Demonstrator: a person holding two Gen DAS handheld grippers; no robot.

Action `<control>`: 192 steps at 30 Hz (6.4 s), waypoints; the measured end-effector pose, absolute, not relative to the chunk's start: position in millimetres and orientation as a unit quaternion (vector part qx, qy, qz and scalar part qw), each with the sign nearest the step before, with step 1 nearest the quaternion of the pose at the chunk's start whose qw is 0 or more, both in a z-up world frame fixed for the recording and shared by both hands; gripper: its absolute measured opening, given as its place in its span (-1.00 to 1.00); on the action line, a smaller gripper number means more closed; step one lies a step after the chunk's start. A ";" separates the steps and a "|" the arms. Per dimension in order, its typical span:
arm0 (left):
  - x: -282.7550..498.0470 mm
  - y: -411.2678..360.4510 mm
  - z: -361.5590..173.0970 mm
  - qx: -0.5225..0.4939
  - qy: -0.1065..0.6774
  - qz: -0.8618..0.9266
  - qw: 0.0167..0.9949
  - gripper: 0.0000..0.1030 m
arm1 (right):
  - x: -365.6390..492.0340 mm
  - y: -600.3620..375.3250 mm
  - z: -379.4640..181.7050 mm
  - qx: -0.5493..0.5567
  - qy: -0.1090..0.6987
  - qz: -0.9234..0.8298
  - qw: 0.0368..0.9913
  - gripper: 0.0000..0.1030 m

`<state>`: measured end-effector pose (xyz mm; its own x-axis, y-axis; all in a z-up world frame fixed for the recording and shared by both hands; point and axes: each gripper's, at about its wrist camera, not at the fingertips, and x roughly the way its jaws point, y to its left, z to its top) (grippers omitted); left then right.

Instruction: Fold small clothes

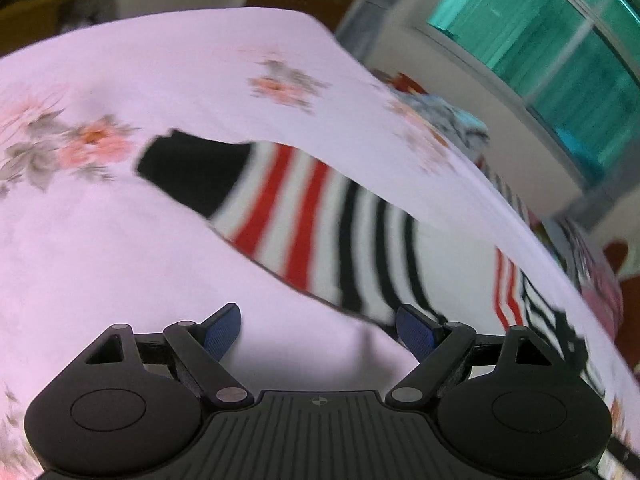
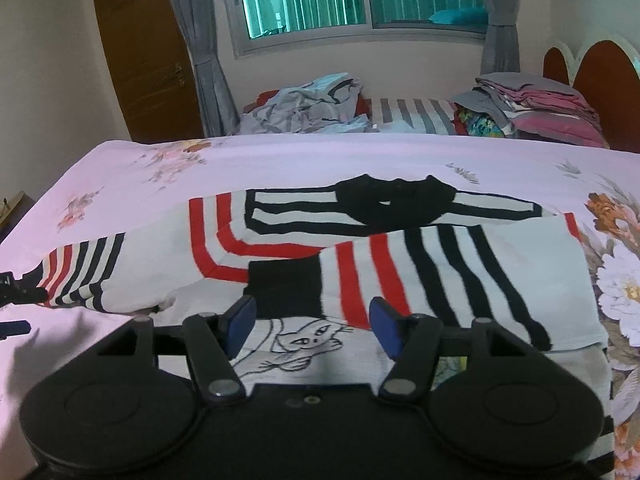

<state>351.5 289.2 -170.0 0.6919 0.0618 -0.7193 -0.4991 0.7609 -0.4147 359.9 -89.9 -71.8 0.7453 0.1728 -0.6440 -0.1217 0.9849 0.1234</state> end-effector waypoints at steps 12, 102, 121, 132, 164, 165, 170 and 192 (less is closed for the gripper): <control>390.8 345.4 -207.8 -0.387 0.306 0.171 0.853 -0.13 | 384.2 -78.2 -90.3 0.035 0.371 0.053 0.926 0.20; 429.0 92.4 -166.4 -0.026 0.349 -0.015 0.936 -0.14 | 426.4 -160.6 -89.9 0.083 0.354 0.027 0.931 -0.85; 416.9 121.2 -159.4 -0.142 0.392 -0.038 0.908 -0.01 | 418.8 -232.6 -123.3 0.156 0.402 -0.027 0.902 -0.06; 480.1 113.2 -151.1 -0.166 0.377 -0.038 0.910 0.35 | 436.9 -252.8 -128.5 0.156 0.404 -0.053 0.900 0.06; 491.0 66.0 -144.6 -0.129 0.361 -0.061 0.922 0.01 | 440.2 -205.2 -106.6 0.073 0.373 0.004 0.925 -0.56; 484.5 58.4 -147.2 -0.125 0.367 -0.065 0.920 0.01 | 439.5 -201.4 -107.5 0.072 0.377 0.010 0.924 -0.56; 468.0 36.7 -166.9 -0.095 0.401 -0.067 0.909 0.01 | 433.9 -189.8 -115.3 0.053 0.394 0.019 0.917 -0.38; 457.2 27.4 -163.1 -0.062 0.402 -0.044 0.912 0.02 | 405.6 -205.5 -113.9 0.009 0.404 -0.002 0.915 -0.30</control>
